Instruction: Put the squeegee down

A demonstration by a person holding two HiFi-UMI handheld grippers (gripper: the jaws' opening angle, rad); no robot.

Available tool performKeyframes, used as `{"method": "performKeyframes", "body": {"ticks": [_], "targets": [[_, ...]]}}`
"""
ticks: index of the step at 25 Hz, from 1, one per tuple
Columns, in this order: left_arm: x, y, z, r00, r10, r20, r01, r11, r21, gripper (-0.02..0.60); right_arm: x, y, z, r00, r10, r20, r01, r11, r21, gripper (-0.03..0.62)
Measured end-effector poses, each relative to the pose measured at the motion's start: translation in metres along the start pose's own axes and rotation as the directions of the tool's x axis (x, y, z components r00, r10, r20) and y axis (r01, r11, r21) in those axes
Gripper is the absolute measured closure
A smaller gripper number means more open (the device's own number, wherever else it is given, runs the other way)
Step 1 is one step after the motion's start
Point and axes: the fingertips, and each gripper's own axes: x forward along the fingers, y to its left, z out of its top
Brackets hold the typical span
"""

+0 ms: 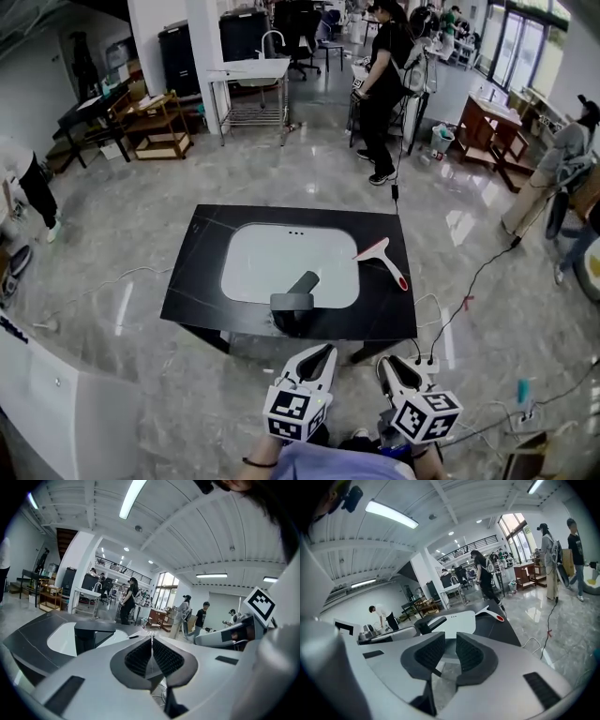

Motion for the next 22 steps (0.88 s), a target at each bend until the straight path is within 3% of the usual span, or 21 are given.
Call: {"method": "performKeyframes", "body": {"ticks": [9, 22], "targets": [[-0.002, -0.042, -0.005, 1.0, -0.009, 0.008, 0.009, 1.0, 0.002, 0.56, -0.031, -0.033, -0.025, 0.999, -0.025, -0.024, 0.025, 1.0, 0.005, 0.514], [-0.064, -0.137, -0.048, 0.993, 0.117, -0.013, -0.117, 0.993, 0.016, 0.56, -0.113, -0.05, -0.074, 0.992, 0.112, -0.064, -0.112, 0.994, 0.012, 0.525]]}}
